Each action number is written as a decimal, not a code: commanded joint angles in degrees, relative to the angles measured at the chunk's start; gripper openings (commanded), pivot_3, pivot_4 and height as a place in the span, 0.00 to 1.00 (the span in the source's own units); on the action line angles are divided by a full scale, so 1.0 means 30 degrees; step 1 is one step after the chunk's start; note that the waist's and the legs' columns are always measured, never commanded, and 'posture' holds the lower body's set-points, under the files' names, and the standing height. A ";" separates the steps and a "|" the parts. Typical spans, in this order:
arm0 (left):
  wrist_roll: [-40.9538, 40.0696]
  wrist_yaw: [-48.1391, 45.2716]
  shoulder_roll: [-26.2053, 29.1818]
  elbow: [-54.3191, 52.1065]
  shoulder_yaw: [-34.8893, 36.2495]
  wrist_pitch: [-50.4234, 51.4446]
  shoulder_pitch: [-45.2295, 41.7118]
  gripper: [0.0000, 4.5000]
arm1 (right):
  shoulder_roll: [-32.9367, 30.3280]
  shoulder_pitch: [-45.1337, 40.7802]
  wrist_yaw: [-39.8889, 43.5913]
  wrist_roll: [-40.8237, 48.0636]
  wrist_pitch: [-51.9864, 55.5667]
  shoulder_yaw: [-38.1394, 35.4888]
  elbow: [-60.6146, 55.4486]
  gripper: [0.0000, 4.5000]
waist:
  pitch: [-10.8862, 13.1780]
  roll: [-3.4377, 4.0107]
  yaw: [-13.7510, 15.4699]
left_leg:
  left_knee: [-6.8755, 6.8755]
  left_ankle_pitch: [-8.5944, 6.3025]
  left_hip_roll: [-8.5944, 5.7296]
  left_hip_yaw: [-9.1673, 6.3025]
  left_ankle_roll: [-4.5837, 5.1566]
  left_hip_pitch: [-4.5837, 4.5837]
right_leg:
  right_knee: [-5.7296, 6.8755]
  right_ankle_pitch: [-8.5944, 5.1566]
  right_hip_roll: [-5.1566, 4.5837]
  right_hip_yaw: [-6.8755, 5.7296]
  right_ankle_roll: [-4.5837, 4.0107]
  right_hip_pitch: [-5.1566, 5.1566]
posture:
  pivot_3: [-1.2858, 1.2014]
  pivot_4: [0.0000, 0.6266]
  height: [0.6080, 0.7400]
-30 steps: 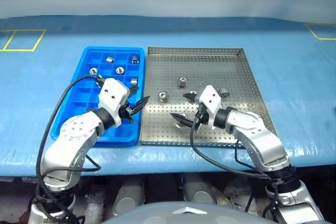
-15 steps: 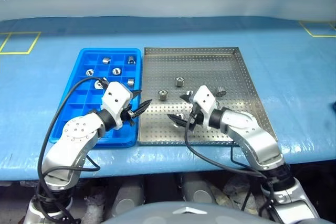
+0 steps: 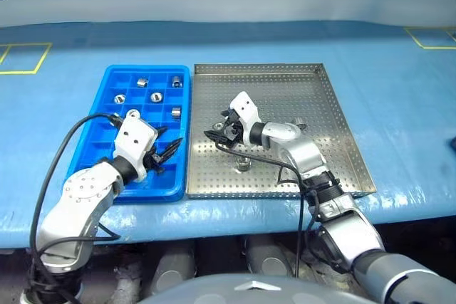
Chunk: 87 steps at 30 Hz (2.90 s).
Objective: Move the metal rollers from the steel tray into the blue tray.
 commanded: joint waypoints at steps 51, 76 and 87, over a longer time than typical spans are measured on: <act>-0.0199 0.2664 -0.1453 -0.3381 0.4446 -0.0801 0.4620 0.50 | 0.1734 -0.0948 0.1347 -0.0325 -0.0329 0.1408 -0.4066 0.38 | 0.0004 0.0006 0.0937 | -0.0021 0.0009 0.0028 -0.0099 -0.0067 0.0007 | 0.0015 -0.0040 0.0004 -0.0107 -0.0063 0.0003 | 0.56 0.24 1.00; -0.0044 0.3273 -0.1837 -0.4154 0.4062 -0.0727 0.5538 0.50 | 0.2482 -0.1754 0.2842 -0.1138 -0.1415 0.2436 -0.1550 0.38 | 0.0009 0.0011 0.1954 | -0.0081 0.0043 0.0021 -0.0228 -0.0162 0.0002 | 0.0029 -0.0118 0.0035 -0.0243 -0.0186 0.0010 | 0.57 0.24 1.00; -0.0058 0.3364 -0.2042 -0.4356 0.4359 -0.0822 0.5971 0.50 | 0.2289 -0.1260 0.3359 -0.1229 -0.0884 0.3062 -0.1931 0.46 | 0.0009 0.0011 0.1951 | -0.0093 0.0042 0.0022 -0.0239 -0.0162 0.0002 | 0.0028 -0.0122 0.0033 -0.0251 -0.0182 0.0007 | 0.58 0.24 1.00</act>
